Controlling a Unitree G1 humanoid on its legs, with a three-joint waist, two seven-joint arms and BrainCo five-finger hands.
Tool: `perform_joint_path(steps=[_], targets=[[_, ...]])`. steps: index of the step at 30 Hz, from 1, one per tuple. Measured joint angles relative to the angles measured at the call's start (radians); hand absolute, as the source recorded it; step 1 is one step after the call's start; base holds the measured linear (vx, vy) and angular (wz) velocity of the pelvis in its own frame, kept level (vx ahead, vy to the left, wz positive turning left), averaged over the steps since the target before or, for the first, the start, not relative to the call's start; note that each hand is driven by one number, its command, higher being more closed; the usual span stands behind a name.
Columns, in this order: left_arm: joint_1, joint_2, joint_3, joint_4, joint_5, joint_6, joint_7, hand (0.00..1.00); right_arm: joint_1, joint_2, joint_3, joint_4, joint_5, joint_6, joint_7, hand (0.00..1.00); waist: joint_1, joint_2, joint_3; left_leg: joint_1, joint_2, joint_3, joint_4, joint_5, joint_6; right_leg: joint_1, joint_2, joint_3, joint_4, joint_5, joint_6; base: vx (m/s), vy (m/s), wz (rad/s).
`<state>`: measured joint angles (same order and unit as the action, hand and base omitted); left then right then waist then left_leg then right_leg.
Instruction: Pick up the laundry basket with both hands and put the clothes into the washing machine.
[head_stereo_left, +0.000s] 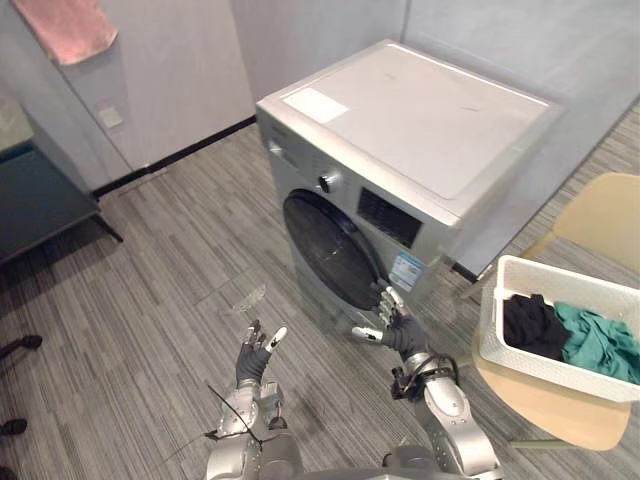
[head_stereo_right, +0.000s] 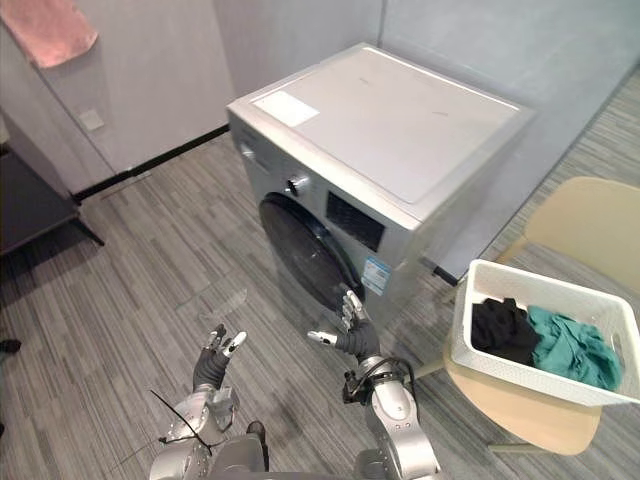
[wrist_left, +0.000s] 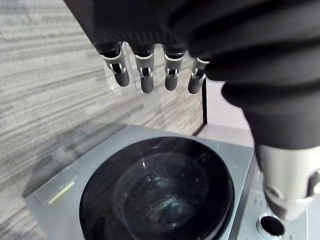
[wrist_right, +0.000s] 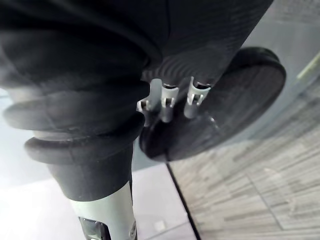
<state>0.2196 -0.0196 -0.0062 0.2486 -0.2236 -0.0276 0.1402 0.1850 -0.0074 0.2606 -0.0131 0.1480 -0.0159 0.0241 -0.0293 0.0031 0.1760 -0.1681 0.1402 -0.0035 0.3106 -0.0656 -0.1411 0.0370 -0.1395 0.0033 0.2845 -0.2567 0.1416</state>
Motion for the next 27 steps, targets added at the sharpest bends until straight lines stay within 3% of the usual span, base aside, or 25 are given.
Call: perform_joint_path(steps=[2, 4, 5, 6, 7, 8, 13, 17, 27], targets=[[0.006, 0.008, -0.001, 0.030, 0.002, -0.001, 0.012, 0.00, -0.034, 0.001, 0.005, 0.027, -0.027, 0.000, -0.001, 0.00, 0.008, -0.003, -0.003, -0.003, -0.034, 0.067, 0.000, -0.011, 0.027, -0.031, -0.044, 0.049, -0.028, 0.044, 0.018, 0.01, 0.261, -0.63], [0.000, 0.015, 0.003, 0.074, 0.025, 0.000, 0.014, 0.00, -0.076, 0.000, 0.012, 0.078, -0.044, 0.001, -0.004, 0.00, 0.019, 0.009, -0.002, -0.019, -0.030, 0.131, -0.003, -0.020, 0.057, -0.084, -0.057, 0.068, -0.038, 0.087, 0.017, -0.11, 0.202, -1.00], [0.000, 0.012, 0.020, 0.105, 0.043, 0.002, 0.014, 0.00, -0.101, -0.004, 0.015, 0.119, -0.052, 0.002, -0.007, 0.00, 0.024, 0.024, -0.004, -0.029, -0.013, 0.174, -0.023, -0.023, 0.063, -0.117, -0.059, 0.012, -0.053, 0.130, -0.008, -0.15, 0.203, -1.18], [0.003, 0.012, 0.025, 0.119, 0.045, 0.003, 0.014, 0.00, -0.107, -0.010, 0.018, 0.146, -0.064, 0.003, -0.007, 0.00, 0.029, 0.023, -0.003, -0.024, -0.011, 0.207, -0.049, -0.015, 0.066, -0.134, -0.077, -0.069, -0.055, 0.141, -0.027, -0.15, 0.141, -0.93], [0.005, 0.012, 0.029, 0.125, 0.047, 0.005, 0.014, 0.00, -0.106, -0.012, 0.020, 0.157, -0.070, 0.004, -0.008, 0.00, 0.031, 0.018, -0.003, -0.020, -0.015, 0.223, -0.063, -0.010, 0.067, -0.142, -0.094, -0.125, -0.055, 0.141, -0.026, -0.11, 0.073, -0.73], [0.005, 0.014, 0.039, 0.139, 0.051, 0.012, 0.013, 0.00, -0.086, -0.020, 0.027, 0.160, -0.079, 0.005, -0.006, 0.00, 0.037, 0.017, 0.003, -0.012, -0.021, 0.245, -0.079, -0.005, 0.066, -0.146, -0.110, -0.152, -0.076, 0.157, -0.002, -0.11, 0.062, -0.48], [0.004, 0.012, 0.042, 0.154, 0.080, 0.018, 0.013, 0.00, -0.059, -0.056, 0.026, 0.160, -0.103, 0.021, -0.015, 0.00, 0.035, 0.022, 0.011, -0.018, -0.022, 0.251, -0.145, 0.052, 0.063, -0.189, -0.102, -0.148, -0.080, 0.166, 0.007, -0.05, -0.011, -0.08], [-0.010, 0.011, 0.031, 0.154, 0.079, 0.016, 0.015, 0.00, -0.160, -0.067, -0.046, 0.187, -0.184, 0.024, -0.076, 0.00, 0.030, 0.016, 0.051, -0.066, -0.036, 0.217, -0.209, 0.121, 0.072, -0.240, -0.100, -0.187, -0.079, 0.183, 0.003, -0.01, -0.016, 0.22], [-0.068, 0.015, -0.022, 0.153, 0.078, -0.008, 0.039, 0.00, -0.497, -0.098, -0.125, 0.245, -0.175, 0.023, -0.202, 0.00, 0.060, 0.024, 0.185, -0.139, -0.057, 0.185, -0.207, 0.148, 0.085, -0.282, -0.125, -0.223, -0.078, 0.197, 0.015, 0.00, 0.023, 0.15]])
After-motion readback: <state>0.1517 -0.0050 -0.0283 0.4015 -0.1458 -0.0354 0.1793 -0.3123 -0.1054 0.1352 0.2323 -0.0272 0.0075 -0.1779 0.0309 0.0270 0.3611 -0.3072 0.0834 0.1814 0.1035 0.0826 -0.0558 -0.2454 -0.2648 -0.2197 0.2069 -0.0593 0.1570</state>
